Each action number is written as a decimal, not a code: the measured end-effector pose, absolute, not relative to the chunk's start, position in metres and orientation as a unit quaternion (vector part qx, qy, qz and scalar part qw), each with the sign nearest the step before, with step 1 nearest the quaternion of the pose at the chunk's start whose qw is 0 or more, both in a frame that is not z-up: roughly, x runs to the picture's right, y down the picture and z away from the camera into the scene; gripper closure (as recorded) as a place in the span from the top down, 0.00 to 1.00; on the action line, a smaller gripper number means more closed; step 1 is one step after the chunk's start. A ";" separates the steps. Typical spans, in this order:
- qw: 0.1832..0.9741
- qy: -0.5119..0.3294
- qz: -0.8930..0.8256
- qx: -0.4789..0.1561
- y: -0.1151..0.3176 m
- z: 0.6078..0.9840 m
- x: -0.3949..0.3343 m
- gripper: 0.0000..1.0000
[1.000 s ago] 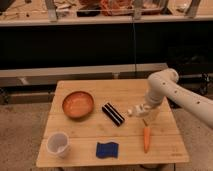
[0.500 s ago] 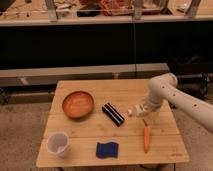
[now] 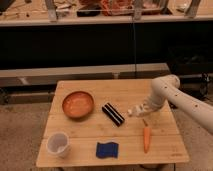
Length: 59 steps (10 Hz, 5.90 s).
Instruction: Place the bottle in the ceramic bowl
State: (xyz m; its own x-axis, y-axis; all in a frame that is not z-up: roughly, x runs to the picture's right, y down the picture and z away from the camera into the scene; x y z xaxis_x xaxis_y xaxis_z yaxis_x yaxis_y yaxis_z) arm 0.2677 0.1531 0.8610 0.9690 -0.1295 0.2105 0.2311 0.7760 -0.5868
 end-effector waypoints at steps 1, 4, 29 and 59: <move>0.939 -0.081 -0.096 -0.321 0.154 0.864 0.268 0.80; 0.938 -0.087 -0.097 -0.321 0.155 0.873 0.271 0.80; 0.937 -0.111 -0.119 -0.308 0.146 0.909 0.298 0.68; 0.941 -0.096 -0.189 -0.265 0.103 0.871 0.239 0.43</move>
State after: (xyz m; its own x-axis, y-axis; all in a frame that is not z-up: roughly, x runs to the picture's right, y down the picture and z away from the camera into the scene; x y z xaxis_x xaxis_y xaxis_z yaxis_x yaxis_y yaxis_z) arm 0.2387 0.1025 0.8706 0.9101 -0.3049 0.2806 0.4065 0.7885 -0.4615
